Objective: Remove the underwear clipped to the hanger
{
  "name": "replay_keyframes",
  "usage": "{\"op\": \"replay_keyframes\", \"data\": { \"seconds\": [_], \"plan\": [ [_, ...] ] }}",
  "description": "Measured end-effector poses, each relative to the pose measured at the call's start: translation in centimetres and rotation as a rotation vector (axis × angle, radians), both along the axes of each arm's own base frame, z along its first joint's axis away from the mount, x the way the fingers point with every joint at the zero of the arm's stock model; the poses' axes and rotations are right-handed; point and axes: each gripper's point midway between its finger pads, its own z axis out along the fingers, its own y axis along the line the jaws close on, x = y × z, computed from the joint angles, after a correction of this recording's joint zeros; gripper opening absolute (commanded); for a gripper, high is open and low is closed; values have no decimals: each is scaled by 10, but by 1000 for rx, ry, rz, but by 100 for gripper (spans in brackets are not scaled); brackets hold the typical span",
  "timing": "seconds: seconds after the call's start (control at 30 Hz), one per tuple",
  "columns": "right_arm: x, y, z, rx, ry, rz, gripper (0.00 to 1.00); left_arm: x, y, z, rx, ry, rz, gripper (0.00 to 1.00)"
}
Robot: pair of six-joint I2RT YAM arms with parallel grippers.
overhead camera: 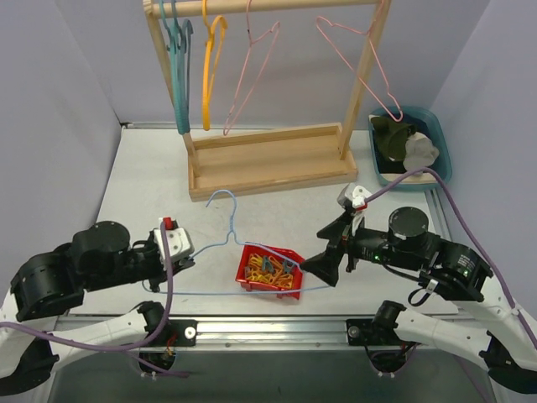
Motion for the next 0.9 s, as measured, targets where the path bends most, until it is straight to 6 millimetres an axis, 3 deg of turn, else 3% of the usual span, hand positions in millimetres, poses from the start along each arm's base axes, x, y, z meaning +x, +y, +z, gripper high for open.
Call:
{"op": "replay_keyframes", "data": {
  "seconds": [0.13, 0.33, 0.5, 0.77, 0.9],
  "plan": [
    [-36, 14, -4, 16, 77, 214, 99, -14, 12, 1, -14, 3, -38, 2],
    [-77, 24, -29, 5, 237, 448, 99, -23, 13, -7, 24, 33, -89, 3],
    [-102, 23, -23, 37, 316, 575, 98, -23, 9, -11, 49, 44, -109, 2],
    [-125, 18, -16, 65, 404, 688, 95, -18, 7, -11, 56, 37, -87, 2],
    [-130, 17, -23, 54, 449, 706, 90, -14, 6, -12, 70, 37, -76, 2]
  ]
}}
